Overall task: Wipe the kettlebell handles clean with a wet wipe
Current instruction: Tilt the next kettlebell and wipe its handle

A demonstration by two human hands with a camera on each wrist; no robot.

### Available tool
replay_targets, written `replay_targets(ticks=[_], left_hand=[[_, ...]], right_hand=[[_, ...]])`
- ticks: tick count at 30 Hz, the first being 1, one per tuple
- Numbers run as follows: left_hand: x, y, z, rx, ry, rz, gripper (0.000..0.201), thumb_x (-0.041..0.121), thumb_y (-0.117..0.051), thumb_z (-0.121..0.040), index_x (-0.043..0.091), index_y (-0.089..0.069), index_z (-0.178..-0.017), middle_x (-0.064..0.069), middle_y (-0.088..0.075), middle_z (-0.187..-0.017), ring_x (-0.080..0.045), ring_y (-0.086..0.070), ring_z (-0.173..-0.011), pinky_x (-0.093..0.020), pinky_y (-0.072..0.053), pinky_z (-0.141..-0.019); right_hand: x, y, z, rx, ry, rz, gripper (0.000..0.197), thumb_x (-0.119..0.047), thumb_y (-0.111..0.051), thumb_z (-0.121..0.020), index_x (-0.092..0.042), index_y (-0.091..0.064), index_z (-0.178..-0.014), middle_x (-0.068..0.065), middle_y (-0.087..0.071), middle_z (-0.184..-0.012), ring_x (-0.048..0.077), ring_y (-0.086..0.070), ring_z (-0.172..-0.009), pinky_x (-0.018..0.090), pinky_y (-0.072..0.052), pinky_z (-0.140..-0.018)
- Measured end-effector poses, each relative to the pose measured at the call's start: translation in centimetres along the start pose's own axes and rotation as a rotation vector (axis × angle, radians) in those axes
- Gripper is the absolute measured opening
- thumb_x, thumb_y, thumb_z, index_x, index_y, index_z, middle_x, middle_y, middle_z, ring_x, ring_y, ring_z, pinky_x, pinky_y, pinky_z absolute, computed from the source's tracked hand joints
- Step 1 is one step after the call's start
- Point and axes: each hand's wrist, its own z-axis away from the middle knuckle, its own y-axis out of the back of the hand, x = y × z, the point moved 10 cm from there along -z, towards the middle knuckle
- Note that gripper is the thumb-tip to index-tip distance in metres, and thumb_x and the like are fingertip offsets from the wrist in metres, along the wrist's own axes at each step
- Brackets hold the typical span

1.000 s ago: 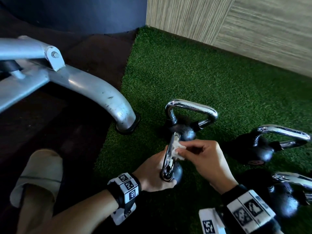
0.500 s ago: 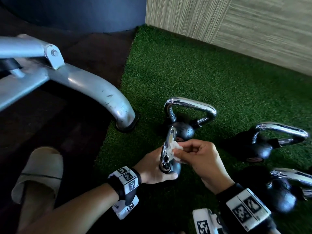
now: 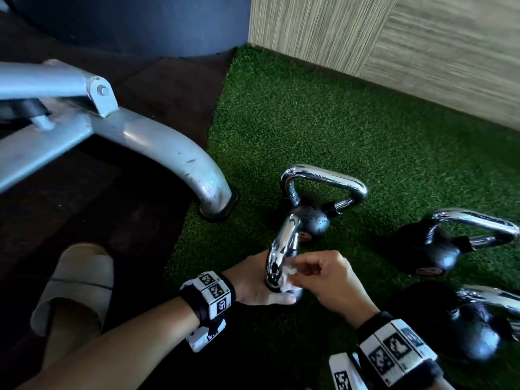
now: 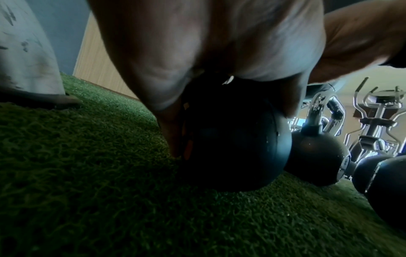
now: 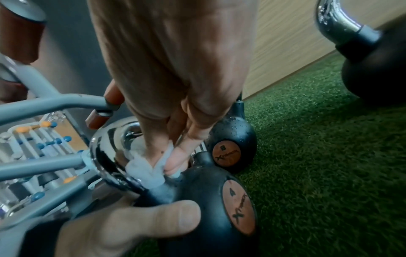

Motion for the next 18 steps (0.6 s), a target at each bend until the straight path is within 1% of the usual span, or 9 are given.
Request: replay_targets(ticks=[2,4,6,8,9,11,13,15,18], left_hand=[[0.7,-0.1,0.0,-0.053,-0.012,-0.017,0.049,0.049,-0.080,-0.079,0.034,-0.061,-0.123,0.016,-0.062,-0.126,-0.008,-0.059,-0.122,-0.035,-0.048,-0.106],[0.8,0.0,0.0,-0.046,-0.004,-0.007,0.060,0.047,-0.084,-0.076,0.041,-0.053,-0.126,0.023,-0.056,-0.122,-0.010,-0.059,-0.123,-0.027,-0.046,-0.101],[1.4,0.1,0.1,-0.027,-0.042,-0.052,0.084,0.045,-0.087,-0.074,0.040,-0.040,-0.144,0.022,-0.049,-0.135,-0.006,-0.053,-0.129,-0.024,-0.044,-0.104],[1.8,-0.1,0.2,-0.024,-0.080,-0.082,0.097,0.045,-0.088,-0.073,0.037,-0.032,-0.151,0.018,-0.046,-0.142,-0.007,-0.052,-0.130,-0.029,-0.045,-0.108],[1.7,-0.2,0.2,-0.025,-0.078,-0.071,0.099,0.044,-0.088,-0.072,0.037,-0.031,-0.152,0.017,-0.049,-0.141,-0.007,-0.054,-0.129,-0.031,-0.047,-0.108],[1.7,-0.2,0.3,-0.022,-0.060,-0.041,0.096,0.042,-0.089,-0.072,0.039,-0.030,-0.148,0.019,-0.055,-0.133,-0.007,-0.058,-0.123,-0.032,-0.049,-0.105],[2.1,-0.1,0.5,-0.021,-0.064,-0.080,0.087,0.040,-0.088,-0.074,0.033,-0.036,-0.145,0.019,-0.054,-0.131,-0.006,-0.058,-0.119,-0.032,-0.049,-0.104],[2.5,0.0,0.7,-0.014,-0.075,-0.090,0.089,0.038,-0.088,-0.075,0.029,-0.037,-0.147,0.016,-0.053,-0.137,-0.005,-0.056,-0.121,-0.031,-0.048,-0.104],[2.6,0.0,0.9,0.001,-0.109,-0.060,0.096,0.038,-0.089,-0.074,0.031,-0.031,-0.150,0.015,-0.051,-0.138,-0.006,-0.056,-0.123,-0.032,-0.049,-0.105]], right_hand=[[0.5,-0.4,-0.5,-0.045,-0.014,0.000,0.023,-0.027,-0.083,-0.075,-0.027,-0.082,-0.098,-0.004,-0.081,-0.091,0.015,-0.077,-0.090,0.046,-0.060,-0.088],[1.1,-1.0,-0.6,-0.095,-0.033,0.061,0.022,-0.036,-0.076,-0.074,-0.030,-0.081,-0.094,-0.005,-0.080,-0.091,0.013,-0.076,-0.090,0.047,-0.060,-0.088],[1.6,-1.3,-0.3,-0.143,-0.051,-0.036,0.012,-0.019,-0.078,-0.078,-0.023,-0.082,-0.088,0.001,-0.081,-0.090,0.012,-0.075,-0.087,0.041,-0.060,-0.086],[2.2,-1.6,0.4,-0.185,-0.084,-0.259,0.017,0.006,-0.074,-0.083,-0.009,-0.081,-0.088,0.010,-0.080,-0.090,0.014,-0.073,-0.083,0.030,-0.057,-0.080],[2.3,-1.8,0.9,-0.196,-0.101,-0.361,0.015,0.009,-0.073,-0.083,-0.003,-0.079,-0.091,0.014,-0.079,-0.091,0.014,-0.073,-0.082,0.026,-0.057,-0.078],[2.5,-2.0,1.4,-0.189,-0.110,-0.492,0.018,0.003,-0.074,-0.080,0.004,-0.076,-0.097,0.018,-0.078,-0.094,0.017,-0.073,-0.083,0.024,-0.057,-0.076],[2.6,-2.1,1.2,-0.170,-0.101,-0.459,0.015,0.000,-0.075,-0.081,-0.001,-0.077,-0.096,0.015,-0.078,-0.095,0.016,-0.073,-0.083,0.025,-0.057,-0.077],[2.2,-2.3,0.9,-0.165,-0.096,-0.396,0.013,0.002,-0.075,-0.083,-0.006,-0.079,-0.093,0.013,-0.079,-0.094,0.015,-0.073,-0.084,0.027,-0.057,-0.078],[2.5,-3.2,1.1,-0.236,-0.160,-0.514,0.028,-0.003,-0.078,-0.079,0.007,-0.073,-0.104,0.024,-0.076,-0.103,0.021,-0.073,-0.087,0.031,-0.060,-0.081]])
